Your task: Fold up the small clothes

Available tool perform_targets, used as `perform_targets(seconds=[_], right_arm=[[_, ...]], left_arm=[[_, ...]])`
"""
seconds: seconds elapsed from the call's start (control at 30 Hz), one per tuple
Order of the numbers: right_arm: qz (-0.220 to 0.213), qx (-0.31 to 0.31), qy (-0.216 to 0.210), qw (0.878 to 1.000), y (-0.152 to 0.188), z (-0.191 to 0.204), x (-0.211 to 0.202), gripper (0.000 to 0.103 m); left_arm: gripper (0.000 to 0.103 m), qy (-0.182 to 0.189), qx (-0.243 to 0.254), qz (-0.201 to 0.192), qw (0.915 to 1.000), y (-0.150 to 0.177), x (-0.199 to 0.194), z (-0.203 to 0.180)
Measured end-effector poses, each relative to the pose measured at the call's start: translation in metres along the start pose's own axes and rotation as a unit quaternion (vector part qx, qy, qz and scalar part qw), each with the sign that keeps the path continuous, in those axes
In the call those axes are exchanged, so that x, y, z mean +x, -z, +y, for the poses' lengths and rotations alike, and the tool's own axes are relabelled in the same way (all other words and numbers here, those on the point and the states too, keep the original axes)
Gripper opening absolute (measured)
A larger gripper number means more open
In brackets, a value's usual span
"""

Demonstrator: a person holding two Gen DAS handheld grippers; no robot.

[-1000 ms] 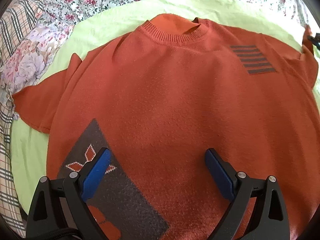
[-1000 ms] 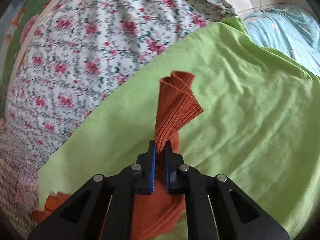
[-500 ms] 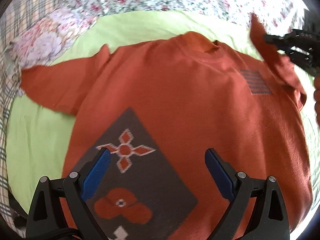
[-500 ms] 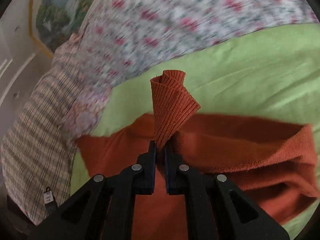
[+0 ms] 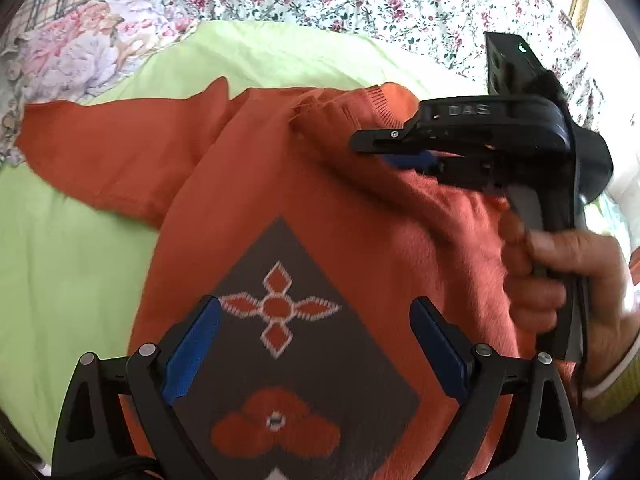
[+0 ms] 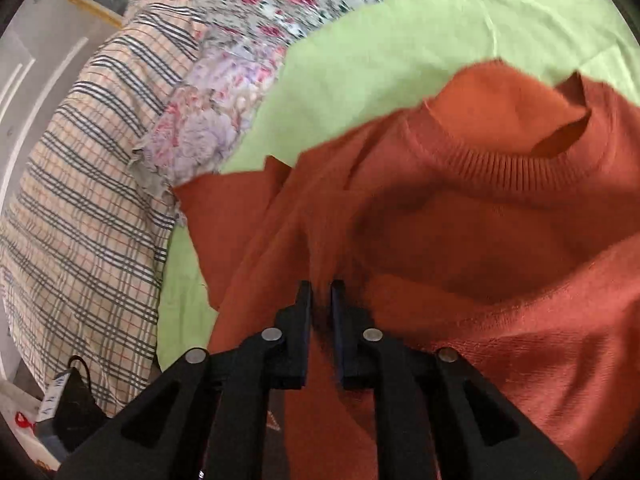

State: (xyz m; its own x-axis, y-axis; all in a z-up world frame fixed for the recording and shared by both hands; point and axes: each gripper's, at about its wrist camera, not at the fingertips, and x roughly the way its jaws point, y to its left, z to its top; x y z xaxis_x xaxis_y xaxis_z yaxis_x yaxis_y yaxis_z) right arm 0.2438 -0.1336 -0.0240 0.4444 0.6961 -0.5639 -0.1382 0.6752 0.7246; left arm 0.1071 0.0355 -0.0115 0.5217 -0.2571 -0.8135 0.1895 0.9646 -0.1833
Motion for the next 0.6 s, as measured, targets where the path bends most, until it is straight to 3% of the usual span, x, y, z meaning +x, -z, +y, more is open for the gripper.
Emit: perform_targets(seconds=[0.07,0.2,0.27,0.43,0.5,0.53,0.57,0.6], right_arm=[[-0.004,0.014,-0.006,1.000,0.003,-0.005,-0.004,0.040],[-0.045,0.018,0.004,0.999,0.010,-0.003,-0.035,0.044],[-0.071,0.029,0.009,0.997,0.019,-0.006,-0.060,0.047],[-0.130,0.057,0.039,0.989,0.057,-0.019,-0.121,0.055],[-0.150,0.067,0.058,0.985,0.071,-0.026,-0.143,0.057],[-0.159,0.072,0.072,0.982,0.078,-0.029,-0.153,0.057],[-0.165,0.075,0.084,0.980,0.083,-0.033,-0.161,0.057],[-0.172,0.078,0.098,0.977,0.087,-0.037,-0.170,0.057]], left_arm=[[0.096,0.011,-0.004,0.003,0.9999,-0.008,0.010,0.000],[0.096,0.050,-0.024,0.016,0.9983,-0.031,0.036,0.002],[0.096,0.046,-0.033,0.026,0.9980,-0.044,0.054,0.003],[0.092,0.042,-0.039,0.003,0.9984,-0.077,0.072,0.006],[0.075,0.054,-0.049,-0.008,0.9973,-0.092,0.077,0.012],[0.043,0.062,-0.049,-0.009,0.9969,-0.098,0.080,0.015],[0.000,0.069,-0.044,-0.003,0.9967,-0.101,0.082,0.017],[0.007,0.067,-0.038,0.002,0.9970,-0.103,0.080,0.020]])
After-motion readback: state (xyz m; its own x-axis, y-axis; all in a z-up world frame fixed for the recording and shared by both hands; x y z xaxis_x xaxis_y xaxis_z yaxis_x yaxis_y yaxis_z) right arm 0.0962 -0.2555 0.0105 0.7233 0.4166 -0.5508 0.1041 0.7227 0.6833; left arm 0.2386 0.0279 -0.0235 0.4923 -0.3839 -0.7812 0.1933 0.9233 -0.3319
